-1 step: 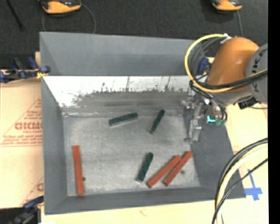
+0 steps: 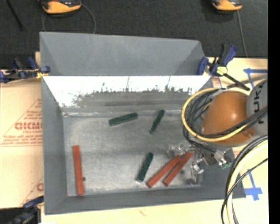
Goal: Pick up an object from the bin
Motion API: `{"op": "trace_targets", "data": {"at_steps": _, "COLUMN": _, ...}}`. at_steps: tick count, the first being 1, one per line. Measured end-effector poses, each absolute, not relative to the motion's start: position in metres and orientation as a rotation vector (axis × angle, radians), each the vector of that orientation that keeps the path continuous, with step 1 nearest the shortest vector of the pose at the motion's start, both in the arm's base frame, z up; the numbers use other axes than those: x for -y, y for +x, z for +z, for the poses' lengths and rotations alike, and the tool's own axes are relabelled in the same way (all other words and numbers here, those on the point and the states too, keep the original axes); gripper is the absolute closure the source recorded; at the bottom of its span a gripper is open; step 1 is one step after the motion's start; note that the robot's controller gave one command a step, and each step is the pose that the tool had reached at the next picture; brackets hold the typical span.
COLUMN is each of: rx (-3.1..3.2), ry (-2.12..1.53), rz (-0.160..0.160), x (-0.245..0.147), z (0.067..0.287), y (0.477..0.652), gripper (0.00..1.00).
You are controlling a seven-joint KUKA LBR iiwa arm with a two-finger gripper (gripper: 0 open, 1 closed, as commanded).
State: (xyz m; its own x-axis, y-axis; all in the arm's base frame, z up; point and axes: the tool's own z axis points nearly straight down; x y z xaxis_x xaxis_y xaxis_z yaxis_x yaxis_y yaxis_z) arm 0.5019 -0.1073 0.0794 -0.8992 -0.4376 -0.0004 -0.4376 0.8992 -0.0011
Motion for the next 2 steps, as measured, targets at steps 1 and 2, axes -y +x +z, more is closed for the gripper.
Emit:
{"op": "trace_targets", "data": {"at_steps": 1, "rx": -3.054, "ry": -0.711, "rz": -0.003, "x": 0.106, "z": 0.081, "y": 0.504, "gripper": 1.00}}
{"op": "trace_targets", "data": {"at_steps": 2, "rx": -3.039, "ry": -0.752, "rz": -0.006, "x": 0.073, "z": 0.220, "y": 0.505, "gripper": 1.00}}
